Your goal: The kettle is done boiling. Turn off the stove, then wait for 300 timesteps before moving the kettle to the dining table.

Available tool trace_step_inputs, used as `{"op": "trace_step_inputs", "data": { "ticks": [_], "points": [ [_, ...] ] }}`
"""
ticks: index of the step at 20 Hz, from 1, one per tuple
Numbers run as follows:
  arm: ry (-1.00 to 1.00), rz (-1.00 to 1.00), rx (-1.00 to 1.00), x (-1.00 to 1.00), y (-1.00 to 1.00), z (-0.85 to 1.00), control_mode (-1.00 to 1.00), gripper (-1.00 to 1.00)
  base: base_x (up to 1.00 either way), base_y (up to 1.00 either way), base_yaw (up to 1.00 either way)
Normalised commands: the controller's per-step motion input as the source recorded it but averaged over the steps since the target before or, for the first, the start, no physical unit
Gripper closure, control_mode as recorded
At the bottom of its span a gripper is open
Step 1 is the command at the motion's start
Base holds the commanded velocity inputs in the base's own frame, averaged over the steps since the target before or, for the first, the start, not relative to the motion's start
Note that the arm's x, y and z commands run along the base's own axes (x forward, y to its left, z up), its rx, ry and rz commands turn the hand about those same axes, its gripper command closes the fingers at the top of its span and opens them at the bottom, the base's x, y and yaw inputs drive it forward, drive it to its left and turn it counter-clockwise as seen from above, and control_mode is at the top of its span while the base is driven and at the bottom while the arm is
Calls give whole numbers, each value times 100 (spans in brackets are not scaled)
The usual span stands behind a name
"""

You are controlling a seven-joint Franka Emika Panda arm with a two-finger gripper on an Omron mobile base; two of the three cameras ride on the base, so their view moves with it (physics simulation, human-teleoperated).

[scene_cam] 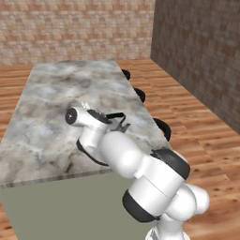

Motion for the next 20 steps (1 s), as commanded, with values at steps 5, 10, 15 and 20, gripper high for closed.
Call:
{"op": "trace_step_inputs", "data": {
  "ticks": [5,10,15,20],
  "points": [
    [1,0,-11,14,-25,-28,-100,100,0,0,0],
    [0,0,-7,21,-19,-17,-100,100,0,0,0],
    [0,0,-3,22,-13,-11,-100,100,0,0,0],
    [0,0,-3,24,-9,-15,-100,100,0,0,0]
  ]
}}
